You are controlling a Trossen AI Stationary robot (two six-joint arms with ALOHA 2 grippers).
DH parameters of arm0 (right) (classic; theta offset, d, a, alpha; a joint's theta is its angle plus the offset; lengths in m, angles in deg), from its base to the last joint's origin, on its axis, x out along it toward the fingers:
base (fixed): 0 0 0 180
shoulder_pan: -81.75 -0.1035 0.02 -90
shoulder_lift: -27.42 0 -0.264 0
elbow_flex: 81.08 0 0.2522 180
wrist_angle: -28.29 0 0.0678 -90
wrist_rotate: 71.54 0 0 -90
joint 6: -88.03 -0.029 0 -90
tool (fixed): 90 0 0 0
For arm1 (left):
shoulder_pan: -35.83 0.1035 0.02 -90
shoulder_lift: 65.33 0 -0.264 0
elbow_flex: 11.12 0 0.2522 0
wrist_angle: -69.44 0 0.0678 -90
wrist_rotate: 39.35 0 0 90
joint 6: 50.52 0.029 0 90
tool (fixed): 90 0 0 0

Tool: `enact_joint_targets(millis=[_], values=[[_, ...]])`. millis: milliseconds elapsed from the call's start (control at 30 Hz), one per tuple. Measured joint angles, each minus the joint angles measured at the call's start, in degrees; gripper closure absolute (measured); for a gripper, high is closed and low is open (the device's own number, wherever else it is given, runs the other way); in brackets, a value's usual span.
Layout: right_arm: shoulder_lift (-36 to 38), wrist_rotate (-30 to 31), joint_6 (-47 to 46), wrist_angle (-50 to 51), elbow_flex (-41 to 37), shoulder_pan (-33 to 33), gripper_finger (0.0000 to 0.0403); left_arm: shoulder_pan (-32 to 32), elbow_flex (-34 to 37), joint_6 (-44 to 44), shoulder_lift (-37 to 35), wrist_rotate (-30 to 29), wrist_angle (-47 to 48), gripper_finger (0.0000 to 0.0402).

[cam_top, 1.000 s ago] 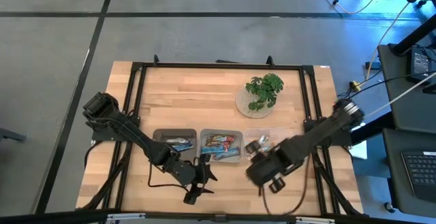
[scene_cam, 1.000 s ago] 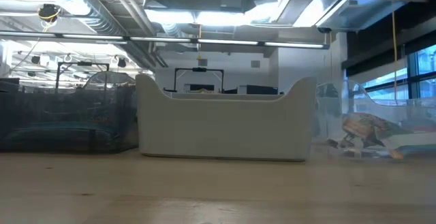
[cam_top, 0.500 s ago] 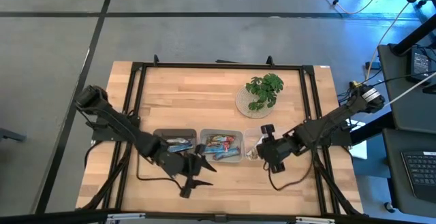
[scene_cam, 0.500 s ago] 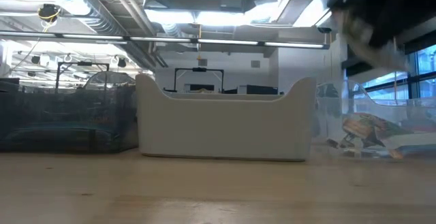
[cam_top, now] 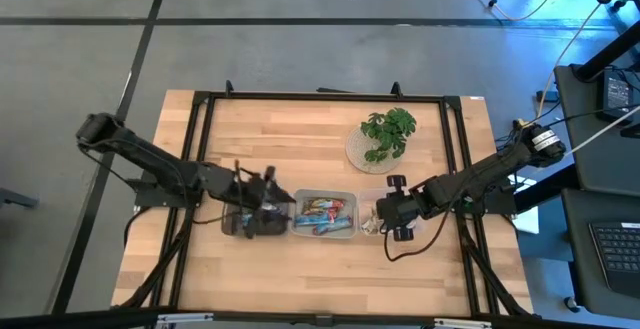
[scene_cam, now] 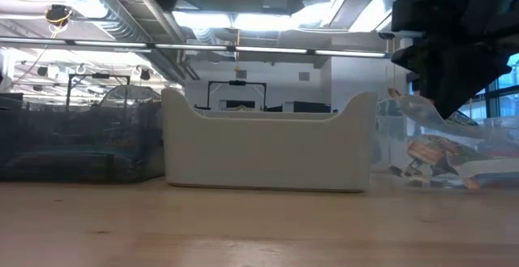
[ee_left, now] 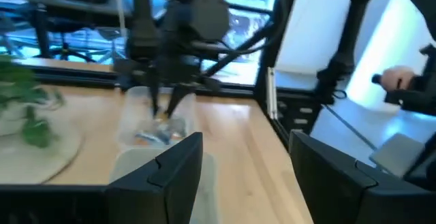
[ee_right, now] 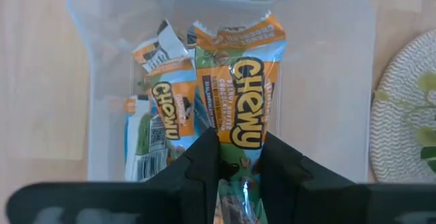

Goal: Pick and place Granola Bars by type
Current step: Put the orange granola bar into the transparent bin, then return to Home Position

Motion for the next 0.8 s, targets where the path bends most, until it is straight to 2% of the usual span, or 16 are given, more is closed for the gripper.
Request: enact_joint_targets(millis=[300, 633, 800], values=[[0.0, -1.1, -3.1, -0.6, 0.0, 0.0, 0.0311, 5.8, 12.5, -0.6, -14.7, 1.5, -2.9, 0.0190], [0.7, -1.5, -4.8, 0.1, 0.0, 0.0, 0.0221, 10.6, 21.5, -1.6, -28.5, 2.9, -3.6, 0.0190], [7.9, 3.5, -4.8, 0.3, 0.0, -2.1, 0.0200, 13.3, 24.3, -1.6, -34.1, 8.0, -3.2, 0.0190]])
